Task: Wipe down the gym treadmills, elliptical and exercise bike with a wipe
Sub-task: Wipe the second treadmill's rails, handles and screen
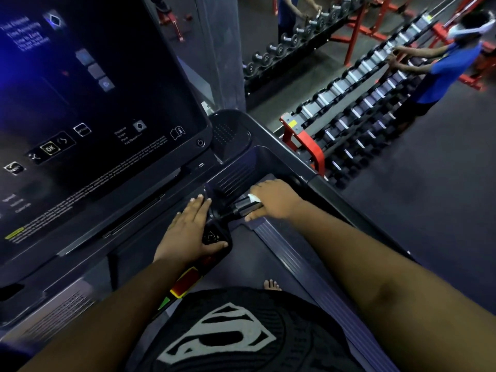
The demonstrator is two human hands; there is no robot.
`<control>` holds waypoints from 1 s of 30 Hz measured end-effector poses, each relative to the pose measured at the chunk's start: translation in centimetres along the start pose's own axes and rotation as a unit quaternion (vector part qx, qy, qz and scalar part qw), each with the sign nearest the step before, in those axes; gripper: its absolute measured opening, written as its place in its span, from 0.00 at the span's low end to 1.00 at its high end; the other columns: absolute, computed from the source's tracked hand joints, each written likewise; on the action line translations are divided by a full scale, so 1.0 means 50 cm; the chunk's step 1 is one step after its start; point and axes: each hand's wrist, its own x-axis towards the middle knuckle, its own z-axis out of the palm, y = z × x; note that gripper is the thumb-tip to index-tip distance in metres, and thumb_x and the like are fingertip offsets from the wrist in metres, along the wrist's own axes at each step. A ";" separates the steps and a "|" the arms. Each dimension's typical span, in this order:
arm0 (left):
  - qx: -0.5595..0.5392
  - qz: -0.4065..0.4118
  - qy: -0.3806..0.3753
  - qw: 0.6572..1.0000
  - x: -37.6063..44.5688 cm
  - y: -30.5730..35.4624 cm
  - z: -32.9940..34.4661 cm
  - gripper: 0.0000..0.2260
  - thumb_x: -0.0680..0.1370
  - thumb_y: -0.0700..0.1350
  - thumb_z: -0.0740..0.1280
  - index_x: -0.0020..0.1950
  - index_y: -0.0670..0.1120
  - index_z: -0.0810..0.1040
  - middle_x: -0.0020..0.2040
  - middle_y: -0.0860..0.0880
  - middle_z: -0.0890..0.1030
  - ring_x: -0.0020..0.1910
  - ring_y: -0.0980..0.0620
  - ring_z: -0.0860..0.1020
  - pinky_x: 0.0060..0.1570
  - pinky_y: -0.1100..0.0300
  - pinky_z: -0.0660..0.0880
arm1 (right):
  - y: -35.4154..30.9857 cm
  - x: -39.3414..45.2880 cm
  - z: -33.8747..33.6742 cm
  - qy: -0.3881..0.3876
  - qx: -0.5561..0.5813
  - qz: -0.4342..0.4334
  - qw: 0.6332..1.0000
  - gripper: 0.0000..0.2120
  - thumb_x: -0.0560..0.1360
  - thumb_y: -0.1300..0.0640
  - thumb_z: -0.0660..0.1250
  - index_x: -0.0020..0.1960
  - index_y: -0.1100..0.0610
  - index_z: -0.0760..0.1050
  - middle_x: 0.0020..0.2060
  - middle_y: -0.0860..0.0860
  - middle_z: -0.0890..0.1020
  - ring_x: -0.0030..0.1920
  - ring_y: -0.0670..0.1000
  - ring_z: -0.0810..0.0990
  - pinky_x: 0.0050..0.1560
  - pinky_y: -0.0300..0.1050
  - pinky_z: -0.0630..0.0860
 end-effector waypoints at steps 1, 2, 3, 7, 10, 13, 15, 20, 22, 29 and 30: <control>-0.002 0.000 -0.003 1.000 0.000 0.001 0.001 0.54 0.70 0.71 0.71 0.84 0.51 0.47 0.84 0.51 0.47 0.83 0.53 0.45 0.80 0.47 0.52 | -0.013 -0.013 0.012 0.023 -0.003 -0.002 1.000 0.42 0.63 0.17 0.58 0.57 0.53 0.74 0.52 0.50 0.81 0.53 0.54 0.79 0.53 0.52 0.73; -0.002 -0.001 -0.001 1.000 0.001 -0.001 0.001 0.54 0.70 0.71 0.71 0.84 0.51 0.46 0.84 0.51 0.47 0.83 0.53 0.45 0.80 0.47 0.52 | -0.035 -0.025 0.024 0.054 -0.007 -0.008 0.998 0.43 0.64 0.18 0.59 0.61 0.53 0.74 0.54 0.50 0.79 0.55 0.54 0.77 0.58 0.53 0.71; 0.000 0.000 0.001 1.000 0.002 -0.002 0.002 0.54 0.70 0.71 0.71 0.84 0.51 0.46 0.84 0.51 0.47 0.83 0.53 0.45 0.80 0.47 0.53 | -0.059 -0.034 0.043 0.087 -0.016 -0.013 0.996 0.44 0.65 0.20 0.61 0.65 0.54 0.72 0.57 0.51 0.77 0.57 0.54 0.75 0.63 0.55 0.69; 0.007 0.003 -0.002 1.000 0.003 -0.006 0.008 0.54 0.70 0.71 0.70 0.84 0.51 0.46 0.84 0.51 0.47 0.83 0.52 0.46 0.80 0.46 0.53 | -0.145 -0.018 0.055 0.138 -0.008 0.004 0.990 0.31 0.64 0.44 0.76 0.63 0.56 0.73 0.54 0.53 0.77 0.56 0.57 0.76 0.67 0.56 0.67; 0.000 0.005 -0.006 1.000 0.005 -0.006 0.008 0.54 0.70 0.70 0.72 0.84 0.50 0.46 0.84 0.50 0.47 0.83 0.51 0.46 0.81 0.46 0.51 | -0.164 0.021 -0.005 0.049 -0.009 -0.019 0.999 0.20 0.70 0.52 0.74 0.59 0.55 0.76 0.52 0.53 0.81 0.54 0.57 0.79 0.56 0.52 0.72; -0.007 0.004 -0.012 1.000 0.005 -0.006 0.007 0.54 0.69 0.70 0.72 0.84 0.50 0.46 0.84 0.51 0.46 0.83 0.52 0.46 0.81 0.45 0.51 | -0.174 0.037 -0.018 0.020 -0.028 -0.029 0.999 0.17 0.73 0.54 0.71 0.60 0.55 0.76 0.53 0.54 0.81 0.55 0.58 0.80 0.55 0.52 0.73; -0.008 0.003 -0.012 1.000 0.004 -0.007 0.007 0.54 0.69 0.70 0.72 0.84 0.50 0.46 0.84 0.51 0.46 0.83 0.52 0.45 0.81 0.46 0.51 | -0.179 0.017 0.015 0.095 -0.007 -0.031 0.995 0.17 0.73 0.58 0.67 0.61 0.57 0.77 0.54 0.55 0.81 0.55 0.59 0.80 0.58 0.55 0.72; -0.006 0.004 -0.002 1.000 0.004 -0.006 0.008 0.54 0.70 0.70 0.72 0.84 0.51 0.45 0.84 0.51 0.46 0.83 0.53 0.45 0.81 0.46 0.51 | -0.161 -0.073 0.090 0.177 0.037 -0.057 0.982 0.36 0.74 0.68 0.63 0.81 0.57 0.57 0.79 0.55 0.64 0.79 0.57 0.60 0.80 0.55 0.52; -0.008 0.004 -0.002 1.000 0.003 -0.008 0.010 0.54 0.70 0.70 0.71 0.84 0.51 0.45 0.84 0.51 0.46 0.83 0.53 0.45 0.81 0.47 0.51 | -0.145 -0.092 0.097 0.168 0.037 -0.067 0.983 0.38 0.73 0.70 0.65 0.80 0.57 0.57 0.79 0.55 0.63 0.80 0.57 0.59 0.81 0.52 0.49; 0.008 0.013 -0.007 1.000 0.004 -0.015 0.014 0.54 0.70 0.74 0.67 0.84 0.51 0.43 0.84 0.51 0.44 0.83 0.52 0.44 0.81 0.46 0.51 | -0.129 -0.196 0.139 0.236 0.429 0.300 0.819 0.22 0.77 0.57 0.55 0.67 0.57 0.79 0.63 0.51 0.81 0.64 0.50 0.77 0.71 0.48 0.70; 0.010 0.014 -0.007 1.000 0.005 -0.016 0.015 0.54 0.71 0.74 0.67 0.84 0.51 0.42 0.84 0.51 0.44 0.83 0.52 0.43 0.80 0.46 0.51 | -0.136 -0.181 0.131 0.264 0.533 0.390 0.702 0.18 0.77 0.55 0.58 0.59 0.56 0.83 0.56 0.52 0.83 0.57 0.52 0.79 0.64 0.49 0.75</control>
